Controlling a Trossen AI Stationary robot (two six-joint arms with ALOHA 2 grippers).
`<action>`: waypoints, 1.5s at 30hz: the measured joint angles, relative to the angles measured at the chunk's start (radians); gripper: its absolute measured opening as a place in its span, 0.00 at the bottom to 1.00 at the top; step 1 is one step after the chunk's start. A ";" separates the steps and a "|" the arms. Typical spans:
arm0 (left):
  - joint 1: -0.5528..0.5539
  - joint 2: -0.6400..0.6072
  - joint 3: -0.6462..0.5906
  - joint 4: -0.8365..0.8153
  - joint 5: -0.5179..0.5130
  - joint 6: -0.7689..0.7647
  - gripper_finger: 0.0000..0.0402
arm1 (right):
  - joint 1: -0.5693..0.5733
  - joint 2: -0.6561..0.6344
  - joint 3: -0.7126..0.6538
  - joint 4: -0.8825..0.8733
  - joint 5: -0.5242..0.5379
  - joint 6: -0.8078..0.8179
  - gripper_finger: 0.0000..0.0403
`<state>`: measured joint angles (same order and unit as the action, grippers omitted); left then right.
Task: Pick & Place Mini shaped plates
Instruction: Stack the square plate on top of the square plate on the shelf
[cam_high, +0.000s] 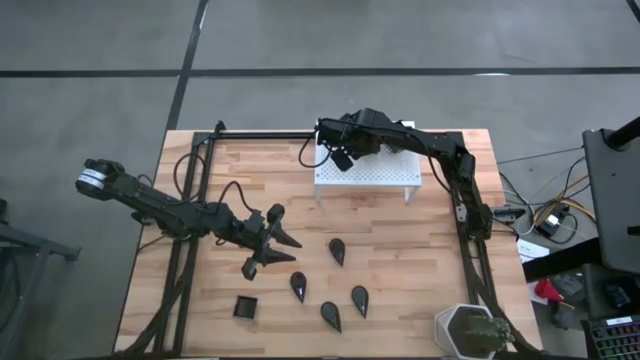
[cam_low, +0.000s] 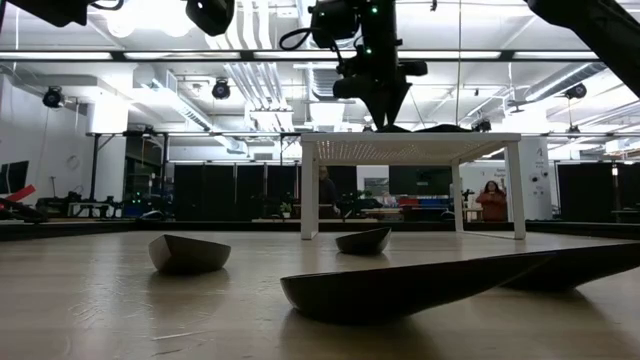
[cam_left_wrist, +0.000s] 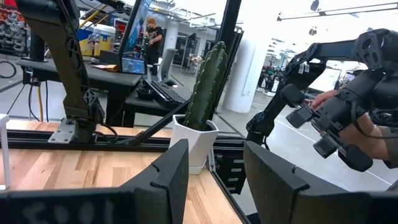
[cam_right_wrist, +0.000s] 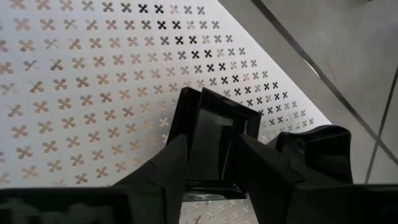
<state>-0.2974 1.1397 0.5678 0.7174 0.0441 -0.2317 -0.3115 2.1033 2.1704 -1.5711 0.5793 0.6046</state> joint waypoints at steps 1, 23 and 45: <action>0.000 0.000 0.000 0.000 0.000 0.000 0.37 | -0.001 0.000 0.000 0.000 0.000 -0.003 0.36; 0.001 0.000 0.000 -0.001 0.000 0.000 0.37 | 0.048 -0.003 0.035 0.042 -0.030 -0.045 0.36; -0.003 0.000 0.000 -0.001 0.046 -0.006 0.37 | 0.444 -0.003 -0.043 0.247 0.163 -0.136 0.02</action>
<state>-0.3005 1.1397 0.5678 0.7162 0.0896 -0.2382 0.1324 2.1002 2.1269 -1.3245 0.7423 0.4685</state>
